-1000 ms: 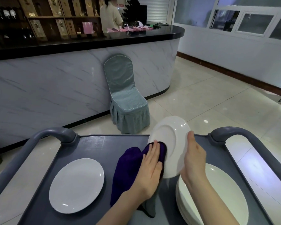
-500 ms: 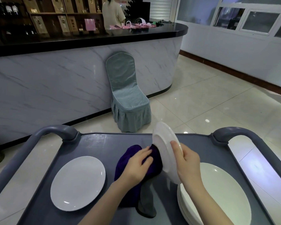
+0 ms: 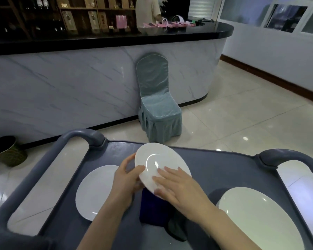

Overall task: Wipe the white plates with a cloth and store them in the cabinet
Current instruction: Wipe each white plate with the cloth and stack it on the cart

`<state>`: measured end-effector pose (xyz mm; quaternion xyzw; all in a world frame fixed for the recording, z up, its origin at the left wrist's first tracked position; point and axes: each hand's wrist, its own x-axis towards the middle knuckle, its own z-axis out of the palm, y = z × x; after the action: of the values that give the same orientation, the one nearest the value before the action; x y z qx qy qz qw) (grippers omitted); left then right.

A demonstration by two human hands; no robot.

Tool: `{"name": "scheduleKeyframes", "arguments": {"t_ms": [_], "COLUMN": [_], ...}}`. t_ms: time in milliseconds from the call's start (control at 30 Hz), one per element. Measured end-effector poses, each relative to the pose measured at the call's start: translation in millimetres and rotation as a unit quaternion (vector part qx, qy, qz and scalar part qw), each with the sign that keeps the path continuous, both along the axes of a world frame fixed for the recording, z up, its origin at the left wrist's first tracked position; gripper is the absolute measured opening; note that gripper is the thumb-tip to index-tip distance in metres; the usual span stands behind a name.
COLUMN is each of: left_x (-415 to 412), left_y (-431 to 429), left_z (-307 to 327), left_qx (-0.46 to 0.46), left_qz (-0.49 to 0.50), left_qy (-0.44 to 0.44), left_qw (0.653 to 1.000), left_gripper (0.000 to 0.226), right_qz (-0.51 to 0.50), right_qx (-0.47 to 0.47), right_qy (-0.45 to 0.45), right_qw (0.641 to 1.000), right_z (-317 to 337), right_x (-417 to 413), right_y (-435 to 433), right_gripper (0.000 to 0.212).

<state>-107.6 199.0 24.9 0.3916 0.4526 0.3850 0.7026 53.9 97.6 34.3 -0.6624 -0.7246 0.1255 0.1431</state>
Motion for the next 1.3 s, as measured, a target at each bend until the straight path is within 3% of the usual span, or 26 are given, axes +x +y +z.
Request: {"name": "scheduleKeyframes", "arguments": {"t_ms": [133, 233, 333, 433, 600, 800, 1300], "left_x": [-39, -65, -84, -102, -143, -173, -183], "left_y": [10, 17, 19, 20, 35, 50, 55], "left_z": [-25, -46, -65, -79, -97, -111, -133], "left_qx": [-0.029, -0.057, -0.072, -0.068, 0.004, 0.048, 0.087], "left_qz": [0.04, 0.066, 0.083, 0.087, 0.082, 0.069, 0.02], "left_qy": [0.032, 0.032, 0.033, 0.056, 0.204, 0.315, 0.398], "left_qw": [0.998, 0.996, 0.993, 0.992, 0.976, 0.946, 0.913], "left_gripper": [0.04, 0.042, 0.043, 0.043, 0.043, 0.047, 0.054], "right_qz": [-0.182, -0.303, -0.31, -0.335, -0.327, -0.326, -0.313], "right_qx": [0.01, -0.063, -0.1, -0.094, -0.087, -0.11, -0.122], "right_qy": [0.028, 0.171, 0.322, 0.387, 0.397, 0.38, 0.304], "right_qw": [0.983, 0.936, 0.889, 0.854, 0.853, 0.859, 0.891], "right_z": [-23, -36, -45, -57, -81, -106, -130], "right_x": [5, 1, -17, -38, -73, -101, -110], "right_y": [11, 25, 42, 56, 79, 97, 106], "right_gripper": [0.059, 0.056, 0.024, 0.032, 0.038, 0.035, 0.032]}}
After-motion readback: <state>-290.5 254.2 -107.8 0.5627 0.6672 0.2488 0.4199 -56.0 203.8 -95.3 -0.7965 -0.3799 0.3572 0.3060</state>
